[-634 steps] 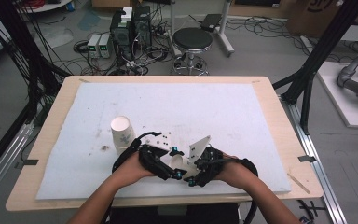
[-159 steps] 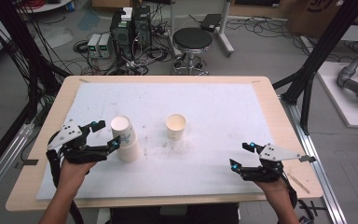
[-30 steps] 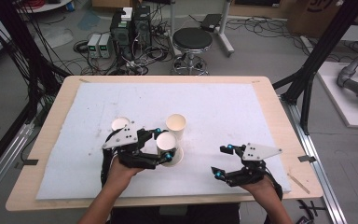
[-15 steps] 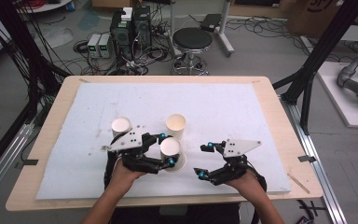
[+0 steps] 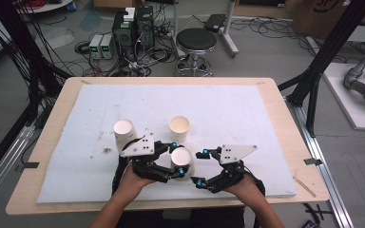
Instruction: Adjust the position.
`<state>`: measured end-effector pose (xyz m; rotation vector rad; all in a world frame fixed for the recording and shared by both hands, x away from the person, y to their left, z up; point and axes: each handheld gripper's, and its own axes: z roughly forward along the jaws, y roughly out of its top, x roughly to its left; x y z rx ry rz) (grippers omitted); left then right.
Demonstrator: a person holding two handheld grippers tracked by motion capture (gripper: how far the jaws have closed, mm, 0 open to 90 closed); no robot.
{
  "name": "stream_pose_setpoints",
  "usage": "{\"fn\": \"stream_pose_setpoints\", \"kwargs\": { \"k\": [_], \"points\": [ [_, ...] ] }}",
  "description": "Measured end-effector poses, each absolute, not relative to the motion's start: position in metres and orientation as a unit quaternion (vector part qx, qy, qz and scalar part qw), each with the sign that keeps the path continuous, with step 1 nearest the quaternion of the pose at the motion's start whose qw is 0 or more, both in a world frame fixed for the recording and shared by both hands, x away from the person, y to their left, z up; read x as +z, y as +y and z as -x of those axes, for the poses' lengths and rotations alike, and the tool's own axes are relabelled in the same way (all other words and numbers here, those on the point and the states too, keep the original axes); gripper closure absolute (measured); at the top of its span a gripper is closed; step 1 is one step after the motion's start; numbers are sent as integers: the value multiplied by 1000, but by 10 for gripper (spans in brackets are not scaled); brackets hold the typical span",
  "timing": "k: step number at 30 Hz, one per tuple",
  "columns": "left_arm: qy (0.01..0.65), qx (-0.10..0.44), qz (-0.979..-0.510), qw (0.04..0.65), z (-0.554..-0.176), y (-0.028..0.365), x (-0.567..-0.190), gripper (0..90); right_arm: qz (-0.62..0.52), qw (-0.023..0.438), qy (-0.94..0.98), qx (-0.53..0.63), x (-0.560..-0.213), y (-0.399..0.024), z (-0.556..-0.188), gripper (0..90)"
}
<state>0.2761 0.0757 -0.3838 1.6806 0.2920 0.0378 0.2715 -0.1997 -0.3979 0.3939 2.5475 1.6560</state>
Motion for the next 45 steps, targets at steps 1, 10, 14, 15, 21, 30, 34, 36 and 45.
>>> {"fn": "stream_pose_setpoints", "kwargs": {
  "k": [1, 10, 14, 15, 21, 30, 34, 36, 45],
  "points": [
    [128, 14, -742, 658, -276, 75, -384, 343, -128, 37, 831, 540, -398, -199, -271, 202],
    [118, 1, -741, 662, -276, 68, -386, 343, -121, 23, 834, 538, -403, -193, -271, 202],
    [113, -3, -739, 664, -276, 66, -387, 343, -118, 17, 833, 540, -404, -189, -271, 204],
    [113, -5, -738, 666, -276, 65, -387, 343, -118, 16, 833, 541, -404, -189, -271, 205],
    [109, -12, -733, 671, -276, 62, -390, 345, -116, 3, 829, 547, -407, -189, -272, 254],
    [110, -14, -734, 670, -277, 62, -391, 346, -111, 2, 832, 544, -407, -191, -273, 313],
    [119, 1, -737, 665, -275, 61, -392, 285, -109, 5, 838, 535, -407, -191, -273, 323],
    [124, 6, -739, 662, -275, 61, -392, 225, -112, 7, 839, 532, -407, -191, -273, 323],
    [122, 11, -757, 642, -275, 69, -386, 188, -107, 23, 858, 502, -407, -191, -273, 329]
  ]
}}
